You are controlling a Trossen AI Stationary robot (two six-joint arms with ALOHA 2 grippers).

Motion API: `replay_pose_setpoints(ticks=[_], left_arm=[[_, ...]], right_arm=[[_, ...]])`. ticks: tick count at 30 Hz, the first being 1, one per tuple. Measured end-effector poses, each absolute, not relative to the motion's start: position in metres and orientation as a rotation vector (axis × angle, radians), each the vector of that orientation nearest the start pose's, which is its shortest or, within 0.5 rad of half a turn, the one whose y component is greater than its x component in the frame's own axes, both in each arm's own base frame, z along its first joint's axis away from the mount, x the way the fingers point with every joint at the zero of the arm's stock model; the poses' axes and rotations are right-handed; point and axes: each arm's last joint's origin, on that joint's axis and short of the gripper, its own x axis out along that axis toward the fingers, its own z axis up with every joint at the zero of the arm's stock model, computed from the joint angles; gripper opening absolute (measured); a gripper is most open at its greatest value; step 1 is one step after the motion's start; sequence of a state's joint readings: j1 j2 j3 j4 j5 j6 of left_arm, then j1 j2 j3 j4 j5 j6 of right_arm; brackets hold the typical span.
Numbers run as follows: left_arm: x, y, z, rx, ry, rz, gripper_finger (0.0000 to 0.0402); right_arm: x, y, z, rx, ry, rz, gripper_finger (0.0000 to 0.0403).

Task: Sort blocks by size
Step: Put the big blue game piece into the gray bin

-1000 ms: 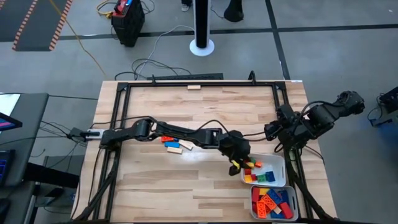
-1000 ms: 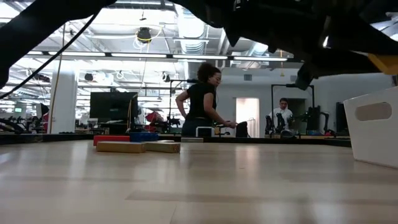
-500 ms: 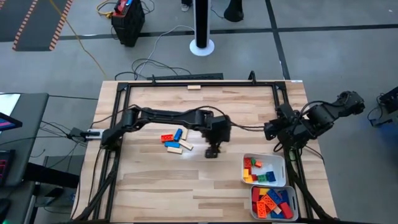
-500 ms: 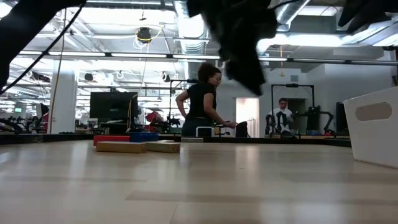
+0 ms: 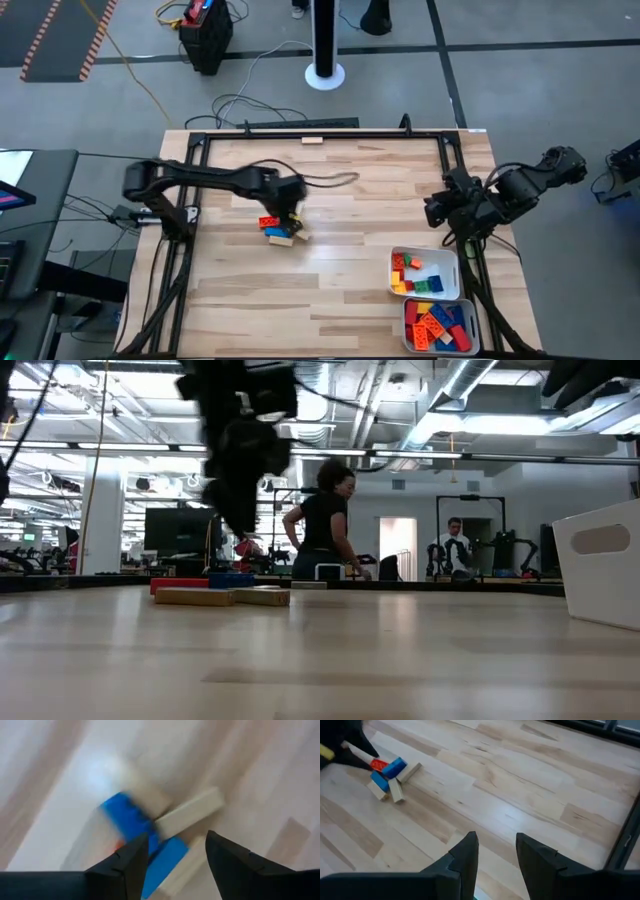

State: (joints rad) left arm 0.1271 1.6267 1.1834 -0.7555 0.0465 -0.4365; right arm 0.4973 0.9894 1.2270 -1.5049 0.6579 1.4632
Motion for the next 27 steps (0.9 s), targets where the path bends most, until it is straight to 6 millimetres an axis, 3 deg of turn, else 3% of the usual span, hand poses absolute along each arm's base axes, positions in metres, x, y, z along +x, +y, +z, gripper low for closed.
replay_pose_setpoints(ticks=[3,8,16,27], left_arm=[[0.292,0.044,0.226,-0.581,1.113,0.432,0.0199],[0.276,0.049,0.199,-0.715,1.092,0.511,0.0234],[0.278,0.052,0.189,-0.710,0.982,0.545,0.0279],[0.294,0.053,0.153,-0.682,1.066,0.554,0.0277]], right_arm=[[0.120,0.045,0.353,0.625,0.698,-0.808,0.0159],[0.120,0.045,0.353,0.615,0.703,-0.802,0.0159],[0.120,0.045,0.353,0.619,0.701,-0.802,0.0159],[0.121,0.045,0.354,0.629,0.697,-0.797,0.0159]])
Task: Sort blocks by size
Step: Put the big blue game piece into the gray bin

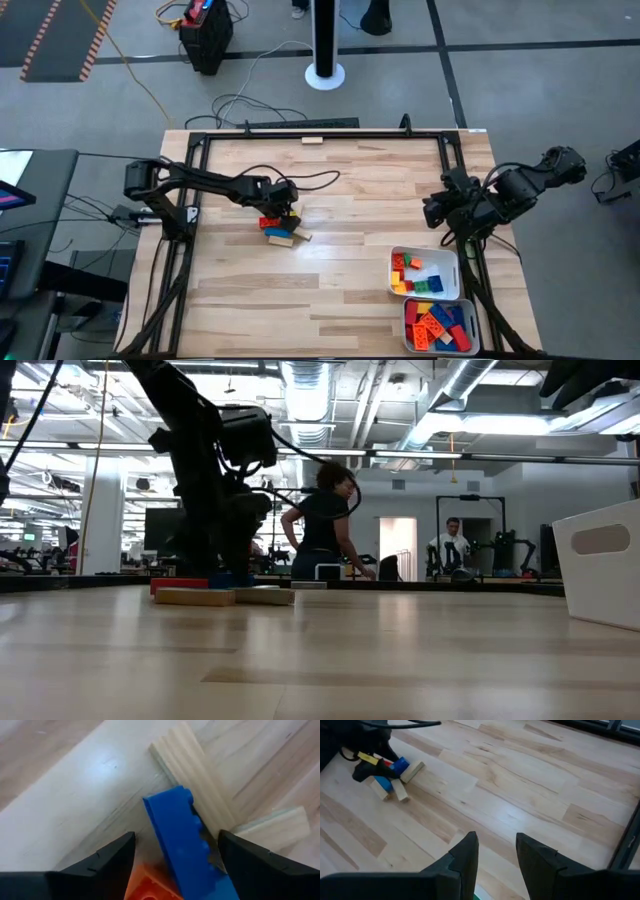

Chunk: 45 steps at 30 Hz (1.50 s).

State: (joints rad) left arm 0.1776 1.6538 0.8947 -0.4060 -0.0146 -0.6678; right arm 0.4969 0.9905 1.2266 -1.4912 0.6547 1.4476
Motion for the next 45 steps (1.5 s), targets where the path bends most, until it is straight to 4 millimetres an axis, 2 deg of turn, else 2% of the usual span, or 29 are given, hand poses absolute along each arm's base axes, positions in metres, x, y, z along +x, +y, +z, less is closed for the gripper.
replay_pose_setpoints(ticks=[5,12,18,23,27,30,33,39,45], left_arm=[[0.294,0.054,0.153,-0.605,1.069,0.558,0.0226],[0.298,0.056,0.154,-0.589,1.029,0.540,0.0083],[0.305,0.069,0.165,-0.648,0.947,0.488,0.0080],[0.318,0.082,0.196,-0.629,0.844,0.429,0.0080],[0.337,0.083,0.227,-0.622,0.765,0.275,0.0080],[0.360,0.074,0.238,-0.626,0.744,0.153,0.0080],[0.387,0.056,0.245,-0.621,0.717,0.013,0.0080],[0.440,0.016,0.267,-0.557,0.636,-0.214,0.0080],[0.477,-0.028,0.282,-0.516,0.534,-0.420,0.0080]], right_arm=[[0.121,0.046,0.354,0.634,0.693,-0.794,0.0159],[0.121,0.046,0.354,0.630,0.695,-0.792,0.0159],[0.121,0.046,0.354,0.621,0.698,-0.790,0.0159],[0.121,0.046,0.354,0.620,0.699,-0.790,0.0159],[0.121,0.045,0.354,0.612,0.702,-0.793,0.0159],[0.120,0.043,0.353,0.592,0.691,-0.816,0.0159],[0.122,0.041,0.351,0.569,0.698,-0.839,0.0159],[0.118,0.031,0.351,0.491,0.758,-0.878,0.0153],[0.112,0.024,0.353,0.488,0.770,-0.875,0.0129]])
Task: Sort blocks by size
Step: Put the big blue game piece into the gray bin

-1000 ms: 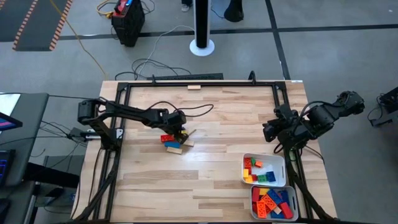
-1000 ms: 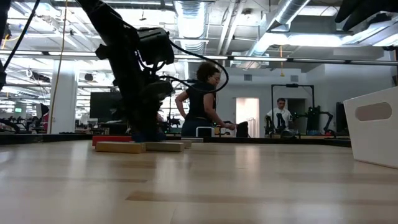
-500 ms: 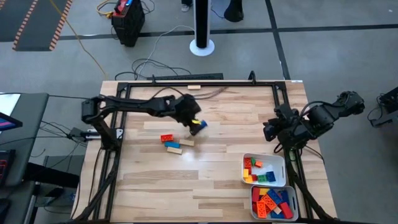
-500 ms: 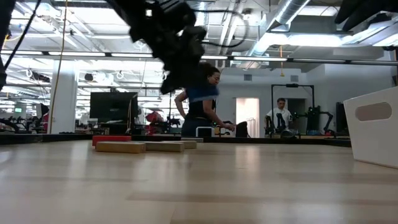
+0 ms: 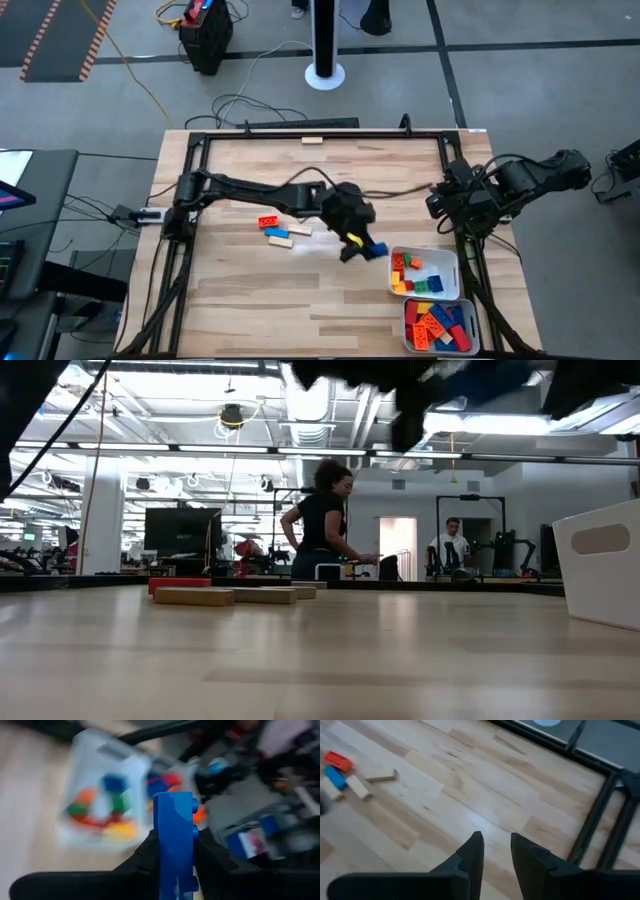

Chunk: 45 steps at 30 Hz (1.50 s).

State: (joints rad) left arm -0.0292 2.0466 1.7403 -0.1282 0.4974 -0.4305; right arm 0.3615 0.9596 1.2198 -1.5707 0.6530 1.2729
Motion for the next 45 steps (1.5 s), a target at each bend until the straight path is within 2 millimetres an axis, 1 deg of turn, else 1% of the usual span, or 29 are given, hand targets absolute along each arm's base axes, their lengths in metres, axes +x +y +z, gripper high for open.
replay_pose_setpoints(ticks=[4,6,9,13,18,20,22,26,29,31,34,37,41,45], left_arm=[[0.491,-0.055,0.293,-0.472,0.432,-0.527,0.0080],[0.495,-0.067,0.295,-0.451,0.390,-0.561,0.0080],[0.500,-0.079,0.291,-0.431,0.334,-0.591,0.0080],[0.508,-0.088,0.280,-0.457,0.285,-0.615,0.0080],[0.516,-0.096,0.266,-0.474,0.242,-0.635,0.0080],[0.518,-0.096,0.261,-0.496,0.249,-0.621,0.0080],[0.519,-0.095,0.258,-0.496,0.262,-0.590,0.0080],[0.521,-0.094,0.252,-0.435,0.255,-0.554,0.0080],[0.524,-0.096,0.245,-0.397,0.271,-0.546,0.0080],[0.525,-0.100,0.239,-0.376,0.301,-0.545,0.0080],[0.533,-0.106,0.233,-0.350,0.287,-0.558,0.0080],[0.544,-0.116,0.230,-0.353,0.269,-0.588,0.0080],[0.558,-0.125,0.223,-0.375,0.268,-0.609,0.0080],[0.569,-0.130,0.215,-0.385,0.281,-0.616,0.0080]], right_arm=[[0.113,0.019,0.353,0.460,0.778,-0.893,0.0115],[0.113,0.017,0.353,0.450,0.783,-0.902,0.0113],[0.114,0.015,0.353,0.440,0.791,-0.912,0.0112],[0.114,0.013,0.353,0.419,0.820,-0.900,0.0112],[0.117,0.010,0.356,0.320,0.868,-0.825,0.0112],[0.119,0.005,0.361,0.352,0.839,-0.835,0.0110],[0.121,-0.002,0.363,0.425,0.801,-0.884,0.0108],[0.123,-0.015,0.364,0.575,0.725,-1.003,0.0101],[0.129,-0.024,0.365,0.672,0.651,-1.069,0.0101],[0.134,-0.028,0.367,0.715,0.605,-1.060,0.0101],[0.143,-0.032,0.371,0.724,0.554,-1.000,0.0101],[0.148,-0.035,0.375,0.734,0.521,-0.952,0.0102],[0.149,-0.038,0.377,0.766,0.505,-0.920,0.0102],[0.146,-0.038,0.380,0.794,0.489,-0.883,0.0102]])
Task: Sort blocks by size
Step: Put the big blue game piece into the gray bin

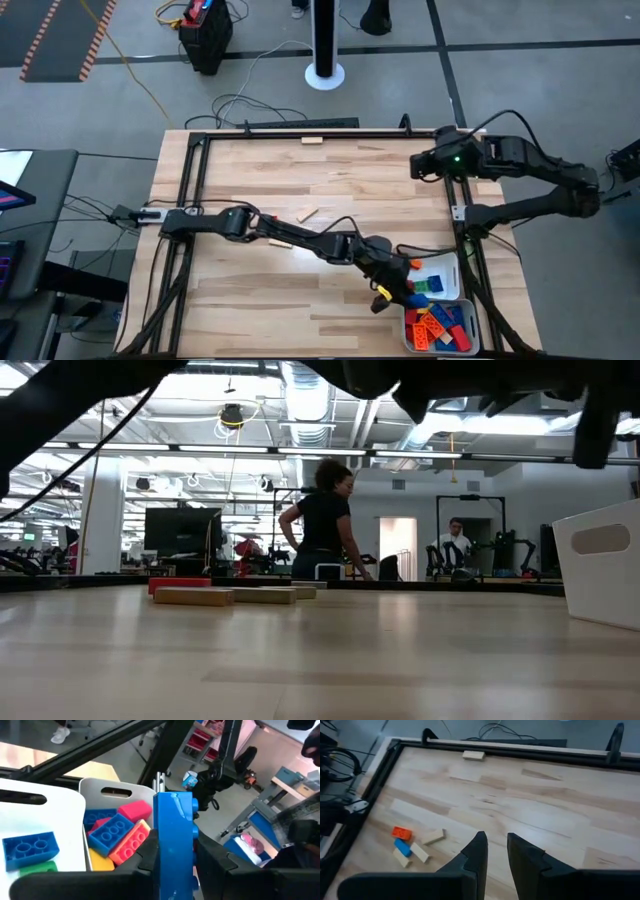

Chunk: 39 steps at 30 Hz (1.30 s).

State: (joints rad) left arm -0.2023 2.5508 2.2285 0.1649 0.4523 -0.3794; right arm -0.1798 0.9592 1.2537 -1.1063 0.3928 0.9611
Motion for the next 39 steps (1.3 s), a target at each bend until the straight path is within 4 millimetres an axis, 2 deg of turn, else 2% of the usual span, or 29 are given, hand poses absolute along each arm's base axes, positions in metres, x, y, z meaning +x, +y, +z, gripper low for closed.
replay_pose_setpoints(ticks=[5,11,18,23,26,29,32,34,39], left_arm=[[0.574,-0.131,0.205,-0.395,0.291,-0.617,0.0080],[0.573,-0.135,0.199,-0.267,0.271,-0.562,0.0081],[0.571,-0.144,0.198,-0.180,0.254,-0.570,0.0129],[0.570,-0.145,0.198,-0.183,0.257,-0.584,0.0135],[0.572,-0.137,0.196,-0.188,0.283,-0.558,0.0137],[0.571,-0.110,0.204,-0.229,0.364,-0.543,0.0138],[0.559,-0.084,0.222,-0.208,0.510,-0.589,0.0138],[0.544,-0.081,0.233,-0.138,0.609,-0.625,0.0138],[0.510,-0.091,0.261,-0.042,0.775,-0.678,0.0130]], right_arm=[[0.139,-0.036,0.384,0.805,0.450,-0.863,0.0102],[0.132,-0.035,0.387,0.810,0.426,-0.853,0.0102],[0.131,-0.035,0.388,0.811,0.420,-0.851,0.0102],[0.131,-0.035,0.388,0.810,0.420,-0.852,0.0102],[0.131,-0.035,0.388,0.810,0.420,-0.852,0.0102],[0.131,-0.035,0.388,0.810,0.420,-0.852,0.0102],[0.131,-0.035,0.388,0.809,0.422,-0.853,0.0102],[0.131,-0.035,0.387,0.801,0.429,-0.852,0.0102],[0.131,-0.035,0.388,0.769,0.442,-0.841,0.0102]])
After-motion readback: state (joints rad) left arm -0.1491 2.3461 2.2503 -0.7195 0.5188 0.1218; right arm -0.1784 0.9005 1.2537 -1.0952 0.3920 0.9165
